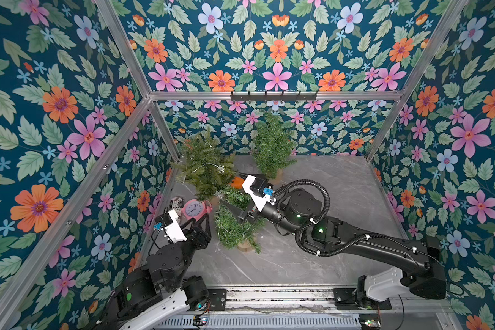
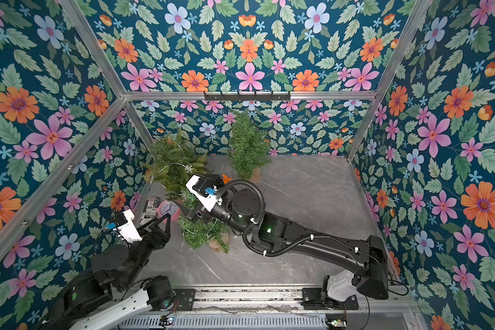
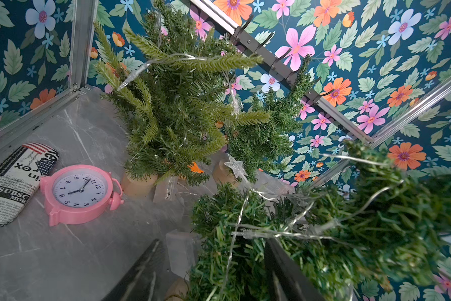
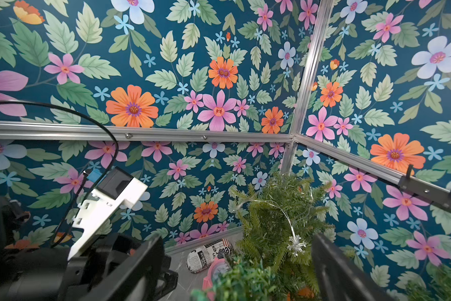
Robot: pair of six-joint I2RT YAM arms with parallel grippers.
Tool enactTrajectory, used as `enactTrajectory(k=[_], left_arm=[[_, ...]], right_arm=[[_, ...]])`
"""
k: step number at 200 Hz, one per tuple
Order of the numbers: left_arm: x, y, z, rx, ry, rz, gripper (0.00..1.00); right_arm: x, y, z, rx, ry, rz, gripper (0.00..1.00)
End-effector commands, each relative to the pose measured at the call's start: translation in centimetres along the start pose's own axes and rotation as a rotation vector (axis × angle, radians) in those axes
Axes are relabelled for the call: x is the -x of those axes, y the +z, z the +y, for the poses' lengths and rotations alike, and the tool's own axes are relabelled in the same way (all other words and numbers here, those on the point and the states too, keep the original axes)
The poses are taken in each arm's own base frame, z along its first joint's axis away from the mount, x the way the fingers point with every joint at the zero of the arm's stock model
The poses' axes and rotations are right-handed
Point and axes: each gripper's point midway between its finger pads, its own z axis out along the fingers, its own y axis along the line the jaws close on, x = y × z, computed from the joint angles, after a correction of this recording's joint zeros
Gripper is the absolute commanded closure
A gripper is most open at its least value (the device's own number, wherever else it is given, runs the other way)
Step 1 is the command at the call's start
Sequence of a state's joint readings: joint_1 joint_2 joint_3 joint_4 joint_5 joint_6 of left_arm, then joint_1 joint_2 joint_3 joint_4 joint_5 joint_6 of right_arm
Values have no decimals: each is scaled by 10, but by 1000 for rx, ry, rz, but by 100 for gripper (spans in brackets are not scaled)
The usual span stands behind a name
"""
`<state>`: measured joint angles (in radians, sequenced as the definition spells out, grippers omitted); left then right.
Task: Wrap string light around the christmas tree
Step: Pick up the Christmas tree at the center of the board.
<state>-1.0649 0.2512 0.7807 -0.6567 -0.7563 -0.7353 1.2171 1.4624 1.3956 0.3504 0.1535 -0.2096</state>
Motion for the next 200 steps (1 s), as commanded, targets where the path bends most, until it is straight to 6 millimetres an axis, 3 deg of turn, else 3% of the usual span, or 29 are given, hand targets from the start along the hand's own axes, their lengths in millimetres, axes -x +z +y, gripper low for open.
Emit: enactTrajectory(k=[1, 30, 106, 130, 171, 200], left_arm=[[1, -1, 1, 5, -3, -3, 36], [0, 1, 0, 2, -7, -4, 36], [3, 0, -2, -7, -18, -13, 36], [4, 0, -1, -8, -24, -20, 36], [7, 1, -5, -18, -37, -32, 36], [9, 3, -14, -36, -39, -36, 36]], right_arm=[[2, 2, -2, -9, 31, -1, 23], [-1, 5, 0, -1, 34, 15, 34], [7, 6, -3, -14, 31, 4, 76], [11, 7, -5, -26, 23, -6, 100], [19, 8, -14, -75, 10, -16, 100], [37, 8, -21, -103, 8, -57, 100]])
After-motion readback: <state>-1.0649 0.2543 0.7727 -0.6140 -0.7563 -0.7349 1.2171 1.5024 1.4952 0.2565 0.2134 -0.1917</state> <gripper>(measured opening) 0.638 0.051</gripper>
